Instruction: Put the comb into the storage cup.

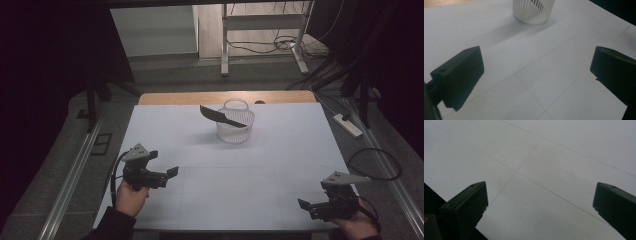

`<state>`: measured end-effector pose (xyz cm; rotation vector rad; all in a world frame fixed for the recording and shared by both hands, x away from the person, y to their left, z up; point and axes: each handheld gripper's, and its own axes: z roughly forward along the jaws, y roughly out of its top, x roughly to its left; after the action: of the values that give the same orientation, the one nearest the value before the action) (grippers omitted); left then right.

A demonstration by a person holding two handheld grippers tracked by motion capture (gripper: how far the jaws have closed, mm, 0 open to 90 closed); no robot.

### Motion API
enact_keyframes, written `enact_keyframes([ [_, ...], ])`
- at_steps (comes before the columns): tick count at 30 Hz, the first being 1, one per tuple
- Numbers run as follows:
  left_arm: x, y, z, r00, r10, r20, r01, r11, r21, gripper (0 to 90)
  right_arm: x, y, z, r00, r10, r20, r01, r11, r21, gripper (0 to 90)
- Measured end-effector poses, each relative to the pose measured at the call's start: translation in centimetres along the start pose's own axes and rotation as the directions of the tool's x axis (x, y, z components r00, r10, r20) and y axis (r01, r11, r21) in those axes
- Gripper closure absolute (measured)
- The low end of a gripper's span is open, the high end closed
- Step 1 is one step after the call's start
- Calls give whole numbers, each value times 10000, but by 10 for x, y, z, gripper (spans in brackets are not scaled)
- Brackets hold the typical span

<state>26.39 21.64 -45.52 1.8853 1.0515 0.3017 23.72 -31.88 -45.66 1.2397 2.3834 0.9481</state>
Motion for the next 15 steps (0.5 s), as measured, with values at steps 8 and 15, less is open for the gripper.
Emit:
enact_keyframes([
  [8,0,-6,-8,9998,-62,-165,62,10000,-33,0,0,0,0,10000,4,8,-4,10000,1,0],
  [15,0,-11,-14,9995,-133,-291,132,9999,-40,0,0,0,0,10000,6,11,-6,10000,3,0],
])
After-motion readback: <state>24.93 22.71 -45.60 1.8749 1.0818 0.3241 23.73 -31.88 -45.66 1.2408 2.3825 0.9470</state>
